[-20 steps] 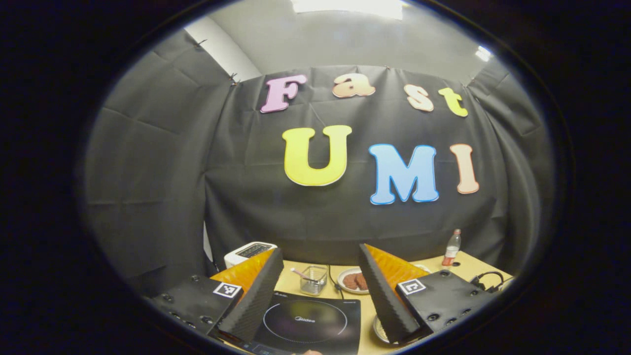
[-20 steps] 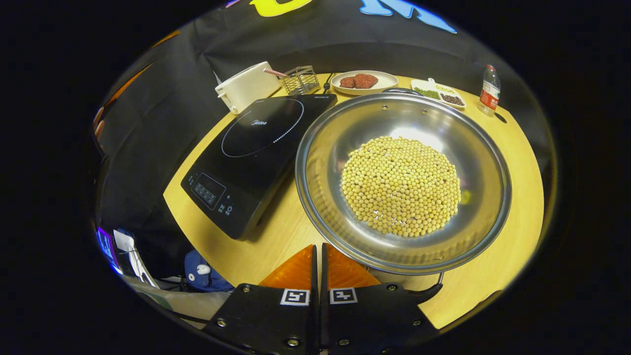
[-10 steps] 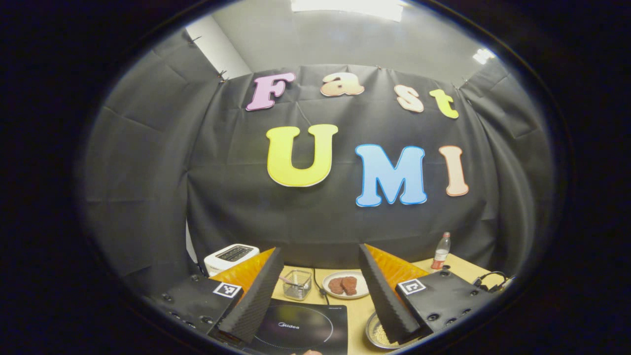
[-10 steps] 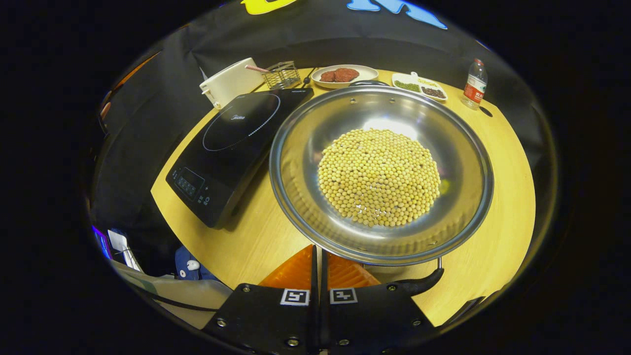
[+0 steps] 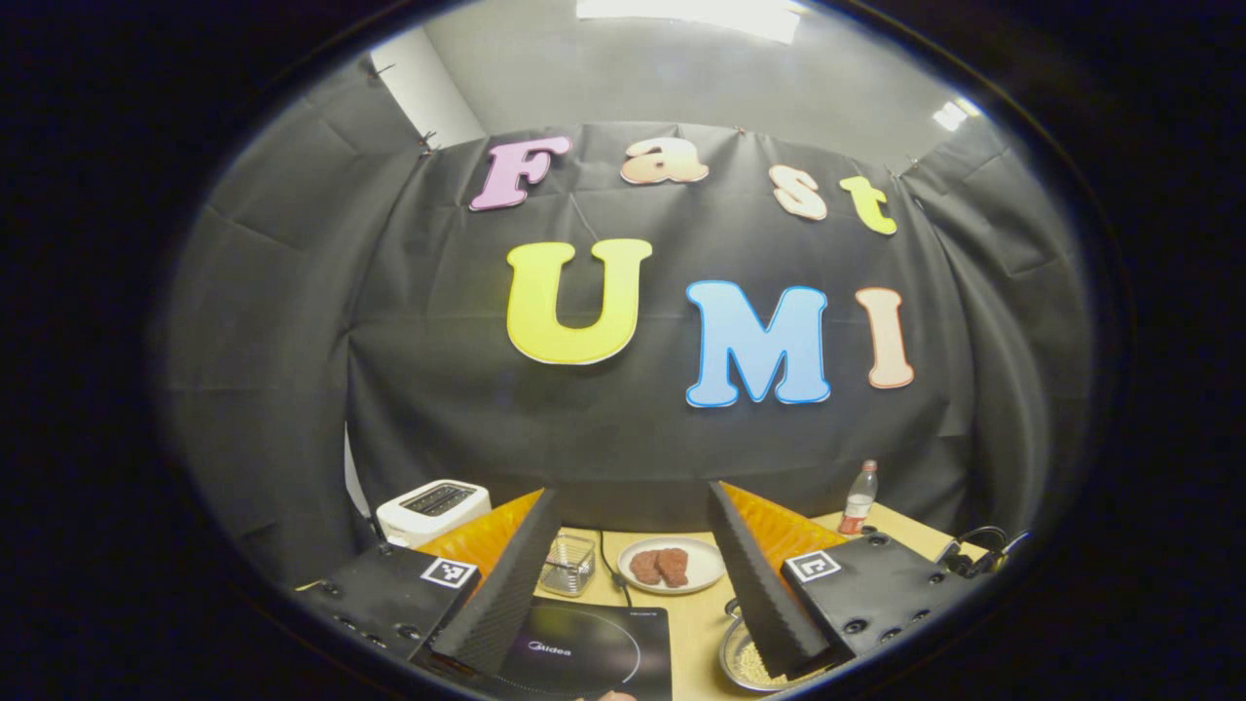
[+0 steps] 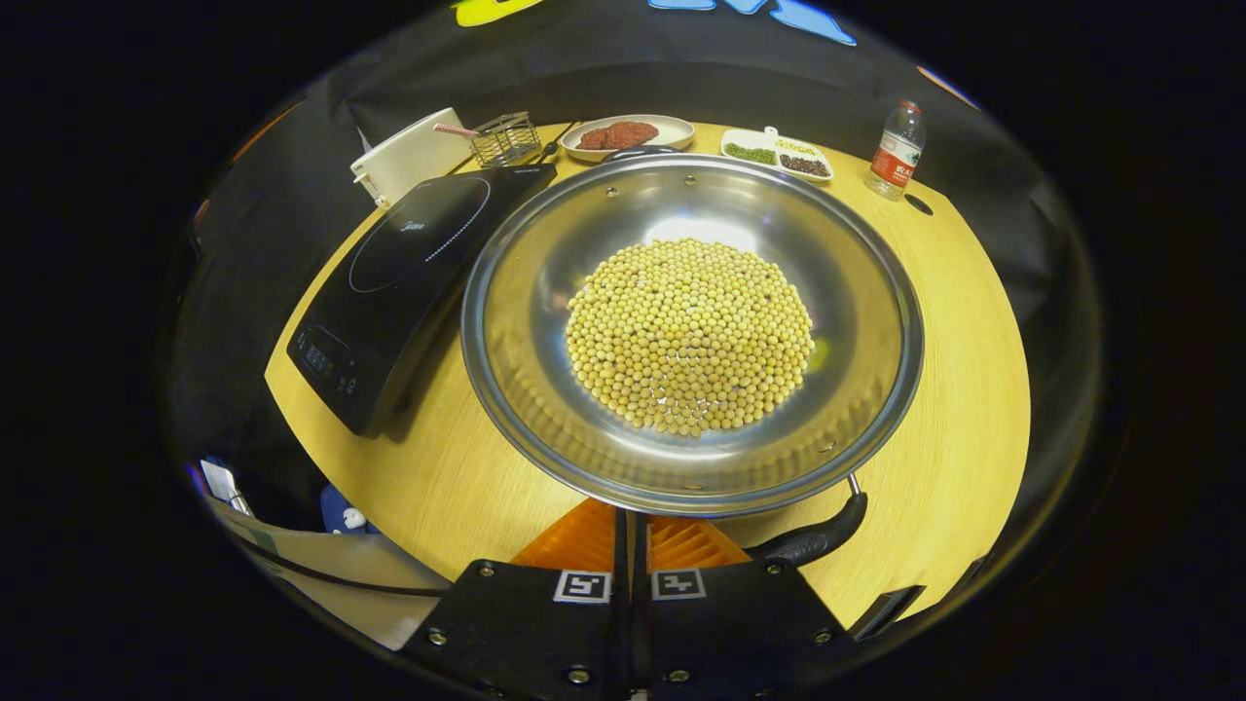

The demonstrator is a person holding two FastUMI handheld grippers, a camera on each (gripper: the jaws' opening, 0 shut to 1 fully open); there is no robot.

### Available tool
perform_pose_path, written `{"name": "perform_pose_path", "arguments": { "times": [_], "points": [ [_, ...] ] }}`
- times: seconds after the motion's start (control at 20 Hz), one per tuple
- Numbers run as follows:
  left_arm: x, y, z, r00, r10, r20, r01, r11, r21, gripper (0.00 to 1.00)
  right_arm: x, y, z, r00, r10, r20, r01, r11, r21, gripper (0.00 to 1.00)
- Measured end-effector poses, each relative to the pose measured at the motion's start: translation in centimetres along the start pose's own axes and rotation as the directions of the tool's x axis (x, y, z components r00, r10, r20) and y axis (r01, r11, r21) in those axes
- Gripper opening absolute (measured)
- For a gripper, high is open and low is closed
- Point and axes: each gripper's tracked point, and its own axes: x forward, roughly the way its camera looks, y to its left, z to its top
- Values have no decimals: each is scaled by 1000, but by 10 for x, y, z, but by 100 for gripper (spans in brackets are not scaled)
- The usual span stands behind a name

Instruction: First push the handle of the pot to place it horizontally, then grasp the pot with both hands and set it on the induction cooktop.

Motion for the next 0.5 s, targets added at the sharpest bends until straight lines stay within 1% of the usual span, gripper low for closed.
{"name": "perform_pose_path", "arguments": {
  "times": [0.05, 0.1, 0.3, 0.5],
  "points": [
    [3, 1, -1, 1000, -3, 0, 3, 1000, -2, 99, 0, -2, -1, 1000, -6, -6, 6, 1000, -1, 1],
    [4, 3, -3, 1000, -6, -3, 6, 1000, -5, 94, 0, -5, -1, 1000, -14, -12, 14, 1000, -4, 1],
    [10, 4, -10, 999, -26, -25, 26, 999, -25, 94, -2, -19, -5, 998, -56, -40, 54, 998, -44, 1],
    [10, 4, -8, 1000, -8, -19, 8, 1000, -21, 94, -5, -38, -9, 994, -88, -62, 83, 994, -73, 1]
  ]
}}
